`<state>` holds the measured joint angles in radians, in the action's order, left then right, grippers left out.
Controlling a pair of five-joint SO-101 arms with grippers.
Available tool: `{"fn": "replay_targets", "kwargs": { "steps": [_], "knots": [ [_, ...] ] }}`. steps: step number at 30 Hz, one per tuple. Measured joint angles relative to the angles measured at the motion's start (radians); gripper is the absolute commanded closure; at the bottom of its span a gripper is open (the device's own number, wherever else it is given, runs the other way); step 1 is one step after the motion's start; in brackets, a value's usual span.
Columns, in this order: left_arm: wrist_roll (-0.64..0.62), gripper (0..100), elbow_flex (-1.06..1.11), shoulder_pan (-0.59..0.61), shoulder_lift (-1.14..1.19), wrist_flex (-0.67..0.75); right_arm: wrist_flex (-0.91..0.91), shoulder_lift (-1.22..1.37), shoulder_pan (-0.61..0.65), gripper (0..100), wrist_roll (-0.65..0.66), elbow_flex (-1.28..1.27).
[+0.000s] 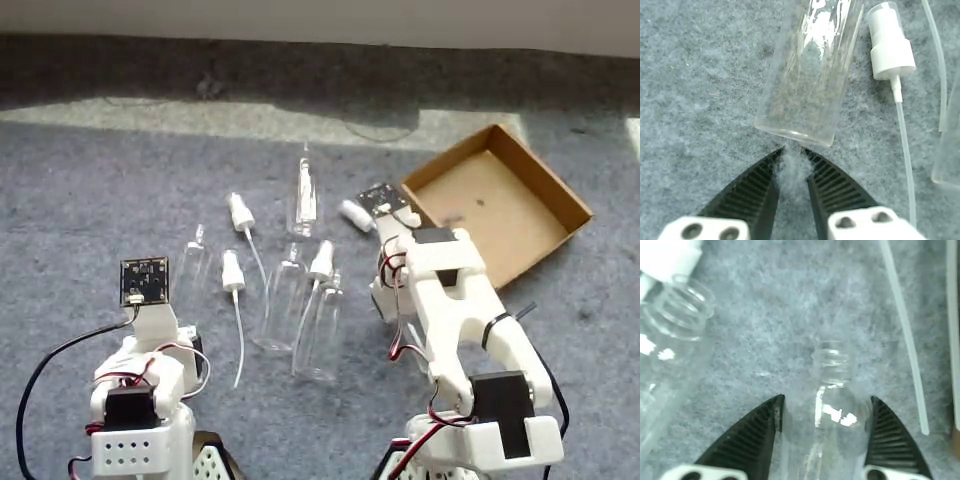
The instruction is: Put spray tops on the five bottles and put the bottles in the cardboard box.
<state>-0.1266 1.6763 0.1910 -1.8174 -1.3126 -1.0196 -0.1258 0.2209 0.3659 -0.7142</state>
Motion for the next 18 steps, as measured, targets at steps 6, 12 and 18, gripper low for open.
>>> {"fn": "replay_targets", "kwargs": {
  "steps": [6,12,18],
  "knots": [
    [0.0,99,0.0,0.0,0.0,0.0,0.0,0.0,-0.005,90.3,0.005,0.0],
    [0.0,99,0.0,0.0,0.0,0.0,-0.002,-0.018,-0.002,90.3,0.006,0.026],
    [0.0,99,0.0,0.0,0.0,0.0,-0.074,-0.258,0.0,90.3,0.006,0.058]
  ]
}}
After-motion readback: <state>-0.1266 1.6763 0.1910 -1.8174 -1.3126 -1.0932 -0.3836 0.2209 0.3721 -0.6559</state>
